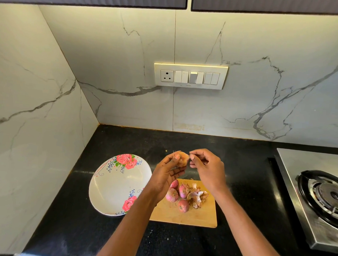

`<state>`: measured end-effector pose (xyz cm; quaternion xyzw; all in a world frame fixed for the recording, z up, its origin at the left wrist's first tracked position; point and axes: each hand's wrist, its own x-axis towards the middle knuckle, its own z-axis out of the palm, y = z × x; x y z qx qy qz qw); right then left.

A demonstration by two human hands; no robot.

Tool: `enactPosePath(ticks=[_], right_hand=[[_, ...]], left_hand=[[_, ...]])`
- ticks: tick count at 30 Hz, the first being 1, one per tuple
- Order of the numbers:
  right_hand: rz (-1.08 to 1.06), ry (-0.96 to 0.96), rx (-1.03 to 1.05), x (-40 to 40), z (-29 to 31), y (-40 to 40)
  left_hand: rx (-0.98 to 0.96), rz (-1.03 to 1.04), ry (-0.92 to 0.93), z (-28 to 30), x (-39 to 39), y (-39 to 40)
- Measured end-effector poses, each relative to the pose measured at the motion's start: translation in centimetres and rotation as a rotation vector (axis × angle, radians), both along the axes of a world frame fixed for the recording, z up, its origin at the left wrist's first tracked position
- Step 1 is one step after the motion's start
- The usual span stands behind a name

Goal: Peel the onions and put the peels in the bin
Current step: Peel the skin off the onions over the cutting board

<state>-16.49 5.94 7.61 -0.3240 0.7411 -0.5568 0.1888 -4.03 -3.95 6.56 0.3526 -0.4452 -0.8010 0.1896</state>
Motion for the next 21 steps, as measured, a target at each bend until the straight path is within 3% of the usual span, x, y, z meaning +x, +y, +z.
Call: enactPosePath(ticks=[10,21], right_hand=[[0.073,-0.012,0.020,-0.7,0.4,-1.0],[0.092,0.069,0.074,-1.2,1.3,-0.2]], left_hand=[[0.014,0.032,0.090,0.1,0.1,-0.9],[-0.168,-0.039,0.060,0.0,0.5,-0.7]])
